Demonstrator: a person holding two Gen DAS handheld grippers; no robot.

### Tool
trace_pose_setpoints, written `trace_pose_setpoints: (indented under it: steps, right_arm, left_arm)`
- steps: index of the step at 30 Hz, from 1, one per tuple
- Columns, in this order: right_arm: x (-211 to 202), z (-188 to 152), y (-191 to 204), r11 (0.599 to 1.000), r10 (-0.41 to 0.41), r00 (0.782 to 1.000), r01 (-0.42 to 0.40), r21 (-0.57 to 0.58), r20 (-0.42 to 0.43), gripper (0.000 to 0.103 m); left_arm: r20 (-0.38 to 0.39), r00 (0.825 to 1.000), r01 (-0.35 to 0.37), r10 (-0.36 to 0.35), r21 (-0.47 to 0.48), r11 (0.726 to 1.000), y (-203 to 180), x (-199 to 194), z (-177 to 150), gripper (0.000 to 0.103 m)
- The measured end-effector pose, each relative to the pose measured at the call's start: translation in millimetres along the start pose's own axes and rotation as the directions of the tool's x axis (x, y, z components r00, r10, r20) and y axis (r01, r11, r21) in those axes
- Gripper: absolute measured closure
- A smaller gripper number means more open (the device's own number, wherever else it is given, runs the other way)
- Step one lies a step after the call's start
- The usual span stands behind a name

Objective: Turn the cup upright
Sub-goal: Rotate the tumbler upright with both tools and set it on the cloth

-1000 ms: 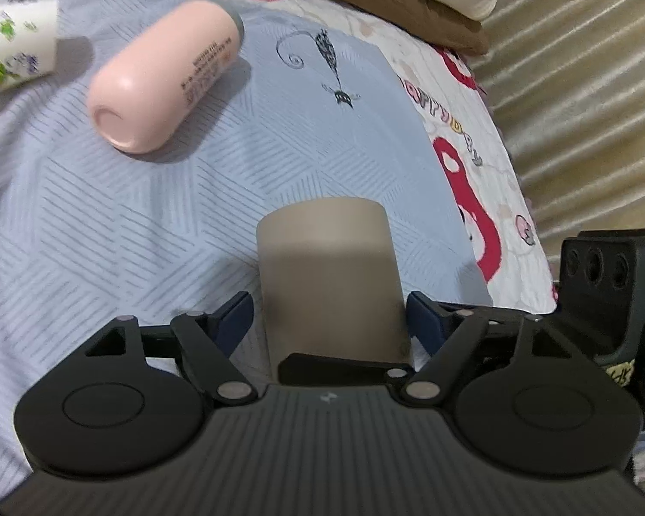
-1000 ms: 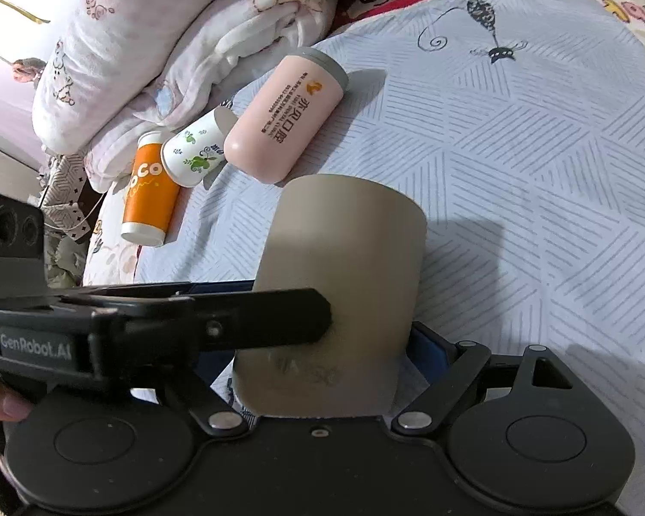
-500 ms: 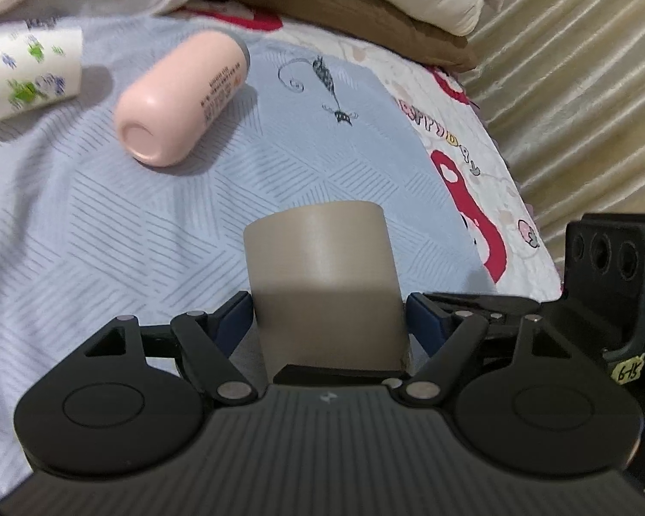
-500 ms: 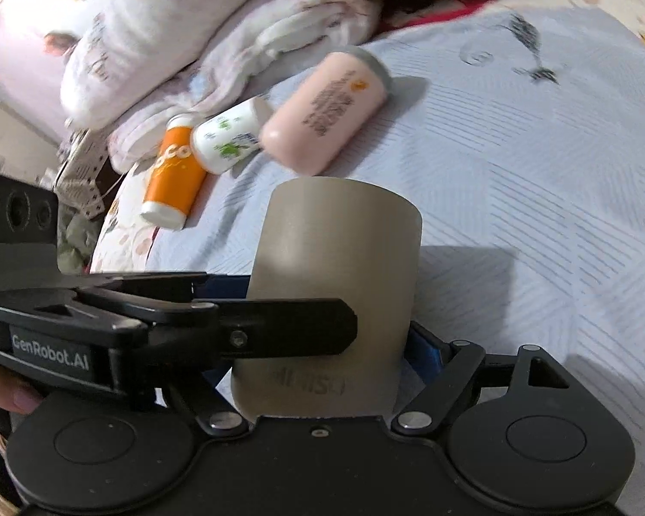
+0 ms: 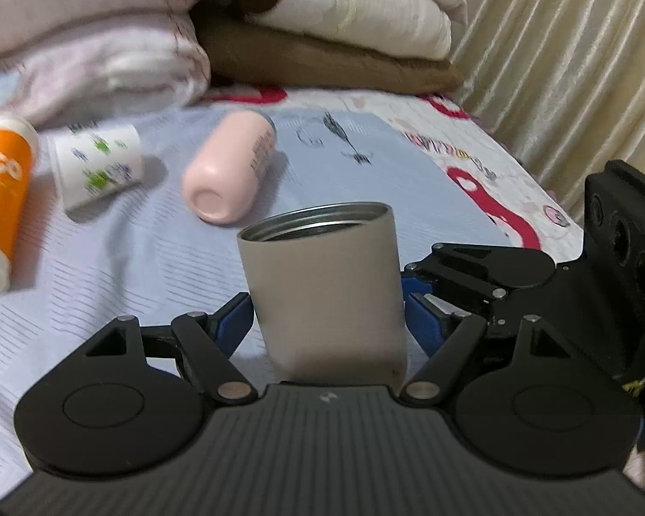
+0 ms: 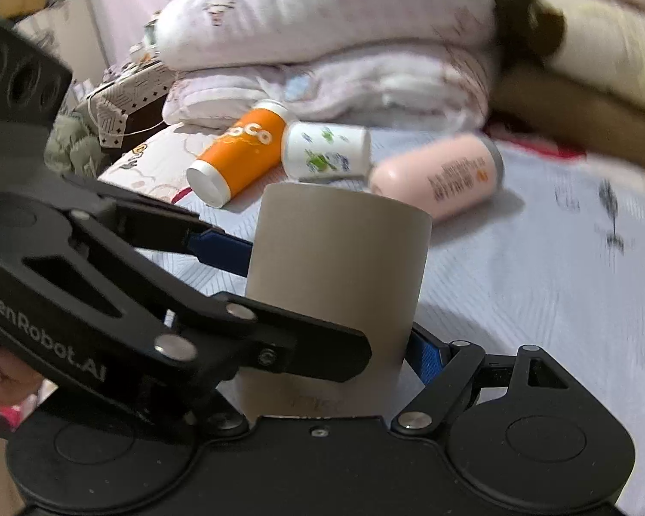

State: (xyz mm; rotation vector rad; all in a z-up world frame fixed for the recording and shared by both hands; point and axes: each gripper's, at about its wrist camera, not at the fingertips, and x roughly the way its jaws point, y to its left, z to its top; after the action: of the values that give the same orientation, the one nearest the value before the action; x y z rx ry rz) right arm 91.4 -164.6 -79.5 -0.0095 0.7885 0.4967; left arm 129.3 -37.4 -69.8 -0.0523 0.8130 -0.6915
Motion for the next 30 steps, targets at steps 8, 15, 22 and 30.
trace_pose_setpoints:
  steps: [8,15,22,30]
  right_arm:
    - [21.5,5.0,20.4,0.981,-0.094,0.987,0.114,-0.155,0.130,0.019]
    - [34.6,20.3,20.4,0.954,-0.134,0.968,0.184,-0.235,0.214,0.019]
    - [51.4,25.2,25.5,0.932,-0.155,0.961,0.219,-0.289,0.228,0.019]
    - [59.2,21.1,21.7,0.945,-0.147,0.970,0.195,-0.261,0.194,0.019]
  left_arm:
    - [0.125,0.990,-0.072,0.060,0.098,0.993,1.9,-12.5,0.7,0.029]
    - [0.170,0.981,-0.120,0.097,0.129,0.984,11.2,-9.9,12.1,0.029]
    - [0.180,0.977,-0.136,0.115,0.114,0.984,22.5,-5.4,6.0,0.029]
    - [0.187,0.975,-0.140,0.120,0.099,0.985,24.3,0.4,0.9,0.029]
